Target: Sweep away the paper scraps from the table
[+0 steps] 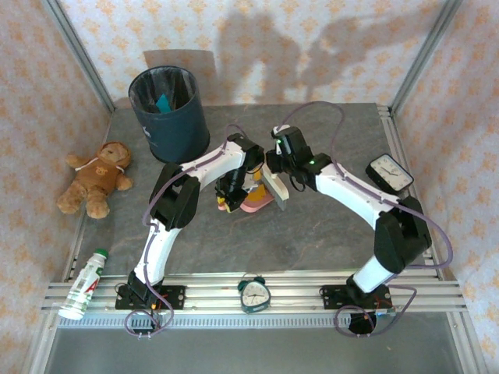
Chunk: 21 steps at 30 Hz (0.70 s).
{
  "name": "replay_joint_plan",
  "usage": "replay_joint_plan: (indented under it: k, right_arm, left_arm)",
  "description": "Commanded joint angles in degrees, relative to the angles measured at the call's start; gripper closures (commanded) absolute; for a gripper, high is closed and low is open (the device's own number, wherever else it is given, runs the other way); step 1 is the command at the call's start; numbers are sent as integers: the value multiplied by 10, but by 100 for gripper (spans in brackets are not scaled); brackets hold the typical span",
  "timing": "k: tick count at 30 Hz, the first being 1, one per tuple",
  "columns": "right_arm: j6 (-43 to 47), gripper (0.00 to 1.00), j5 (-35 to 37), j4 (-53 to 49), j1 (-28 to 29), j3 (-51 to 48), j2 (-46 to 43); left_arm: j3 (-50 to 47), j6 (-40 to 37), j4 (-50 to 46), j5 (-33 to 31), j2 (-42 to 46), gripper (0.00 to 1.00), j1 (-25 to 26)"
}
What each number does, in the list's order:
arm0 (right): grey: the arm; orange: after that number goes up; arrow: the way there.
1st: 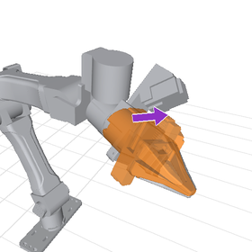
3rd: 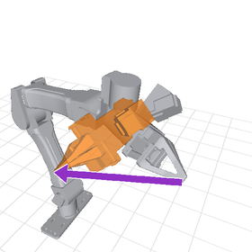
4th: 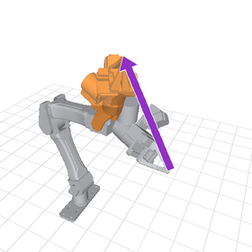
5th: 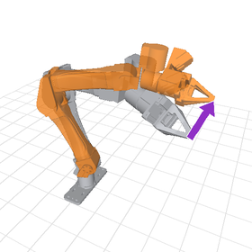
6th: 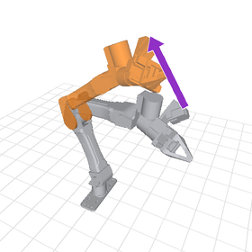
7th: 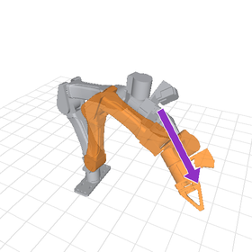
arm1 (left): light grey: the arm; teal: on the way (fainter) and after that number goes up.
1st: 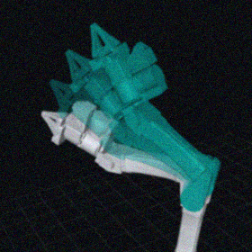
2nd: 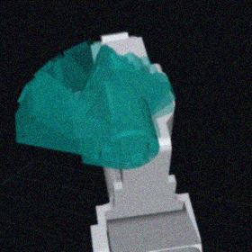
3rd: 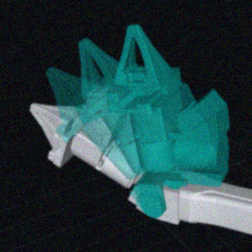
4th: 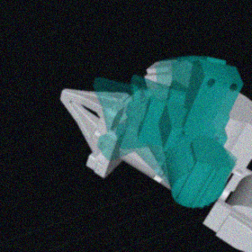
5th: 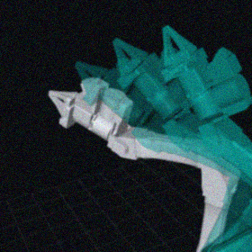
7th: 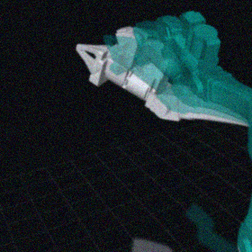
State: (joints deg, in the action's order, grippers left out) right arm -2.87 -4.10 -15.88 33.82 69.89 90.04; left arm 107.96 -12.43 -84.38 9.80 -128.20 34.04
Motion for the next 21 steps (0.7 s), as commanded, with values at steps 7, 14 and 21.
replay_joint_plan:
  k: [7, 14, 21]
  right_arm:
    - [1, 100, 133, 39, 2, -40, -73]
    - [29, 100, 184, 115, -15, -15, -22]
    - [97, 100, 162, 175, -27, 51, 67]
  left_arm:
    - [-3, 38, 16, -33, 3, 100, -16]
    - [-11, 40, 25, -37, 13, 100, -26]
    - [-14, 38, 30, -36, 13, 100, -29]
